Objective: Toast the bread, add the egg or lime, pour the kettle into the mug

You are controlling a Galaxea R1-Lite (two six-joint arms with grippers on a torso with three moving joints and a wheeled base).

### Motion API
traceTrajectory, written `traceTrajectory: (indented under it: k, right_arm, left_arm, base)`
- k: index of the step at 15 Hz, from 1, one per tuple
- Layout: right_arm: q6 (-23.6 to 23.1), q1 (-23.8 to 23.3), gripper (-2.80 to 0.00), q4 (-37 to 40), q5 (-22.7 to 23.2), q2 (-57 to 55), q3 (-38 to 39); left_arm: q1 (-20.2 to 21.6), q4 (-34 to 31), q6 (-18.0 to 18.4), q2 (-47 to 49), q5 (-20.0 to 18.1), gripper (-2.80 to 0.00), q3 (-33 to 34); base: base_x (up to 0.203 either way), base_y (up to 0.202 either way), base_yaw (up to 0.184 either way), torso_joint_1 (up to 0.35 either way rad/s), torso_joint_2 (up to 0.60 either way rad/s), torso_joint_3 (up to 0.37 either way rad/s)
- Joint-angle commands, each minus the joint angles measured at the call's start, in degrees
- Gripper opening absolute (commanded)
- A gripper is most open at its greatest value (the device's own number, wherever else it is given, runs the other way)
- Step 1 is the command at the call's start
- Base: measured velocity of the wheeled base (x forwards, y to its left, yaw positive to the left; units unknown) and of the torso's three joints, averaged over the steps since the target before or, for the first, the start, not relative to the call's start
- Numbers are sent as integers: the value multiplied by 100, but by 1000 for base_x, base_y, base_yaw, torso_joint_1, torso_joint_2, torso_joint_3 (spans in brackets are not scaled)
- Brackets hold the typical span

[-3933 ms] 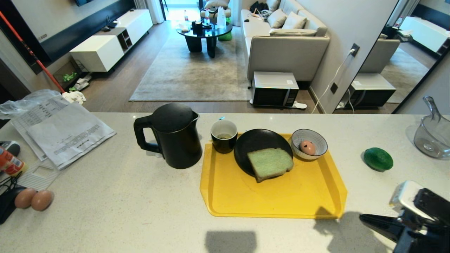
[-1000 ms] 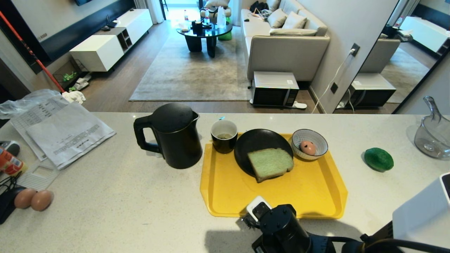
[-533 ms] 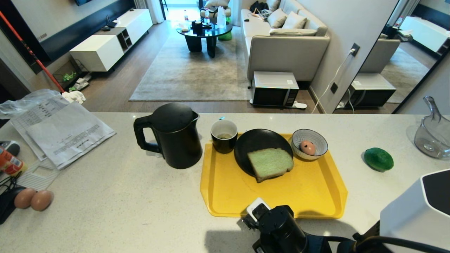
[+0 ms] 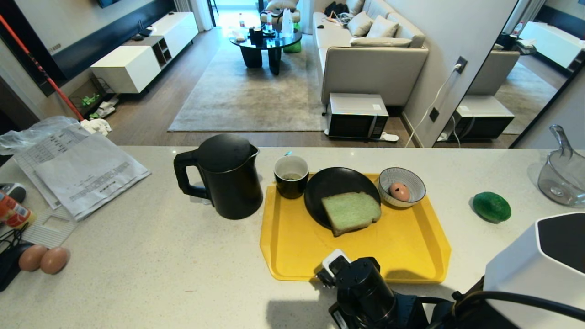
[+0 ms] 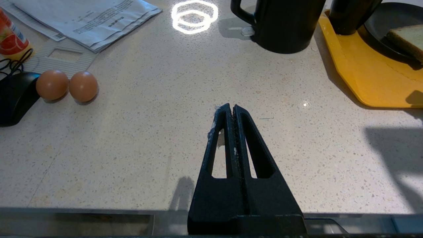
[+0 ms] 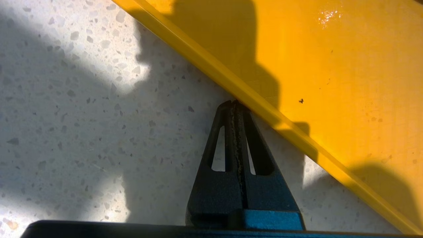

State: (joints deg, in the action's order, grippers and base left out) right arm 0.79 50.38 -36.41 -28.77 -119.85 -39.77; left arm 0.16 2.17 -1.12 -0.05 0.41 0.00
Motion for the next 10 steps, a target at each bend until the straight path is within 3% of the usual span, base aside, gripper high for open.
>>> traceTrajectory:
  k: [1,10]
  right_arm:
    - [0,-43,-280,-24,-15,-65,-83]
    - [-52,-310,-280,-15,12,-95,-173]
  left_arm:
    - [2,3,-2,-13,2,-280,79]
    - [2,3,-2,-13,2,-280,79]
  base:
    - [0,0,0,0,0,0]
    - [0,0,0,0,0,0]
